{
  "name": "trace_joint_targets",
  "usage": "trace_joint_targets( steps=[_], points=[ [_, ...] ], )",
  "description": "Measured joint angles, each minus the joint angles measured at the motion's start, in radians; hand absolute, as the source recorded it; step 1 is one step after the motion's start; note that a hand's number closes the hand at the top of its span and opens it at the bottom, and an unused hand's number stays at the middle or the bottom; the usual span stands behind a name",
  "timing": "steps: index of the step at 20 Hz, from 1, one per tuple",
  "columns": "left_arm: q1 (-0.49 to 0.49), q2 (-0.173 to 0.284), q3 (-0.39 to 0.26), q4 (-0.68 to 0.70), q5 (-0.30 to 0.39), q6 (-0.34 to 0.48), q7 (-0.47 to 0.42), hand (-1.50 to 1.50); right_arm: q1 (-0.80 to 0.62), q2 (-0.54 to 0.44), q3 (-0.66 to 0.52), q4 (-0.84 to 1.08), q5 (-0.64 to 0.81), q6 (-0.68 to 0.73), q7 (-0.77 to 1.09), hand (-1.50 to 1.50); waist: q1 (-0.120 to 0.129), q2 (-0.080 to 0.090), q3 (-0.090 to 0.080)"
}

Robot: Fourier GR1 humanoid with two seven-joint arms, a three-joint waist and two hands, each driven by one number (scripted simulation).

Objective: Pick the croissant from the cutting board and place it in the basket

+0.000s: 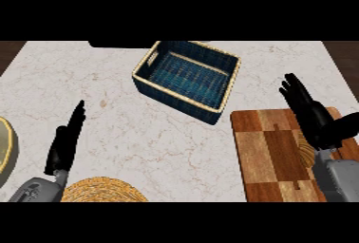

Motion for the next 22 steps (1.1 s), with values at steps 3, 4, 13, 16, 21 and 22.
trace_joint_targets(
  steps=[3,4,13,16,21,22],
  points=[
    [-0.004,0.027,0.037,-0.039,0.026,-0.032,0.013,0.0,-0.029,-0.055,-0.088,0.006,-0.068,0.067,-0.051,1.5,-0.005,0.015,0.01],
    [-0.009,0.031,0.046,-0.046,0.037,-0.044,0.013,0.0,-0.054,-0.085,-0.135,0.022,-0.101,0.096,-0.075,1.5,-0.004,0.019,0.012],
    [-0.082,0.041,0.113,-0.052,0.14,-0.15,0.063,0.0,-0.078,-0.218,-0.097,-0.025,0.153,0.177,-0.417,-1.5,-0.005,0.033,0.017],
    [-0.082,0.056,0.143,-0.052,0.158,-0.188,0.076,0.0,-0.079,-0.153,-0.056,-0.1,0.237,0.064,-0.385,-1.5,-0.01,0.029,0.017],
    [-0.061,0.052,0.166,-0.041,0.159,-0.221,0.072,0.0,-0.137,-0.153,-0.021,-0.228,0.284,0.018,-0.092,-1.5,-0.016,0.025,0.015],
    [-0.068,0.055,0.168,-0.041,0.162,-0.225,0.081,0.0,-0.159,-0.177,-0.021,-0.237,0.285,0.034,-0.023,-1.5,-0.017,0.024,0.015]
  ],
)
